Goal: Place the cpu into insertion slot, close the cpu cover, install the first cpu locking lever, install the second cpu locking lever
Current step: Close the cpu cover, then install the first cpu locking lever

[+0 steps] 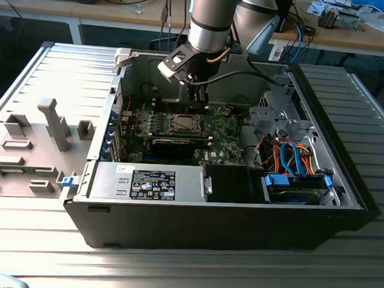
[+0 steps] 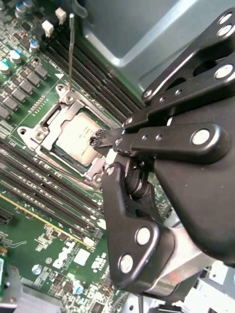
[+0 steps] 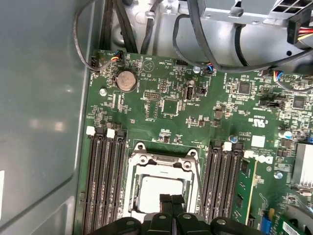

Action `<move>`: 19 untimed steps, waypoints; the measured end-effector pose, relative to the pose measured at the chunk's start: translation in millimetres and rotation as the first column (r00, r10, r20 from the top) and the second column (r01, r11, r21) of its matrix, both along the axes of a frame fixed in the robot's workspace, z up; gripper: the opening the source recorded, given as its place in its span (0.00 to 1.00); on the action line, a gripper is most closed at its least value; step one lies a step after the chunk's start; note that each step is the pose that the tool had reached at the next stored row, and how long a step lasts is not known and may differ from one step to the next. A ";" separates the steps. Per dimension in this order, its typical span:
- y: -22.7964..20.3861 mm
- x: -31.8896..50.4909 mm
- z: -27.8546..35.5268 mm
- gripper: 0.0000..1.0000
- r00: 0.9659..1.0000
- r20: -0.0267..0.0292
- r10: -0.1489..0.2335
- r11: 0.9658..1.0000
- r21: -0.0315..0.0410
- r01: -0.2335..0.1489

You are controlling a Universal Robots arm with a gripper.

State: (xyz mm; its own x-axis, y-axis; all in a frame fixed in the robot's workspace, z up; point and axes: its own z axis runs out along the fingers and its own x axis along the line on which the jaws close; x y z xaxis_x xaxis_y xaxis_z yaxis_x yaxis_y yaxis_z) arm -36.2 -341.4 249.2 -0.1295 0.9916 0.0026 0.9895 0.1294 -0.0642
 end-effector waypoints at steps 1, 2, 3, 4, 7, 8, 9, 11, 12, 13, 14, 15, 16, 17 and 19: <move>0.0 0.0 0.0 0.11 1.000 0.000 0.000 1.000 0.000 0.000; 0.0 0.0 0.0 0.11 1.000 0.000 0.000 1.000 0.000 0.000; 0.0 0.0 0.0 0.11 1.000 0.000 0.000 1.000 0.000 0.000; 0.0 0.0 0.1 0.11 1.000 0.000 0.000 1.000 0.000 0.000; 0.0 0.0 0.1 0.11 1.000 0.000 0.000 1.000 0.000 0.000; 0.0 0.0 0.1 0.11 1.000 0.000 0.000 1.000 0.000 0.000; 0.0 0.0 0.1 0.11 1.000 0.000 0.000 1.000 0.000 0.000; 0.0 0.0 0.2 0.11 1.000 0.000 0.000 1.000 0.000 0.000; 0.0 0.0 0.2 0.11 1.000 0.000 0.000 1.000 0.000 0.000; 0.0 0.0 0.2 0.11 1.000 0.000 0.000 1.000 0.000 0.000; 0.0 0.0 0.2 0.11 1.000 0.000 0.001 1.000 0.000 -0.001; 0.0 0.0 0.2 0.11 1.000 0.000 0.003 1.000 0.000 -0.003; -0.1 0.0 0.3 0.11 1.000 0.000 0.013 1.000 0.000 -0.013; 0.0 0.0 0.2 0.11 1.000 0.000 0.026 1.000 0.000 -0.026; 0.1 0.0 0.2 0.11 0.999 0.000 0.049 0.999 0.002 -0.049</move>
State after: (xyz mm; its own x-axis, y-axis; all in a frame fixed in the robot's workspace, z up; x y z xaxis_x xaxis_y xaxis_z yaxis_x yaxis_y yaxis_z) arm -36.2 -341.4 249.3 -0.1784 0.9839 0.0051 0.9819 0.1784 -0.0637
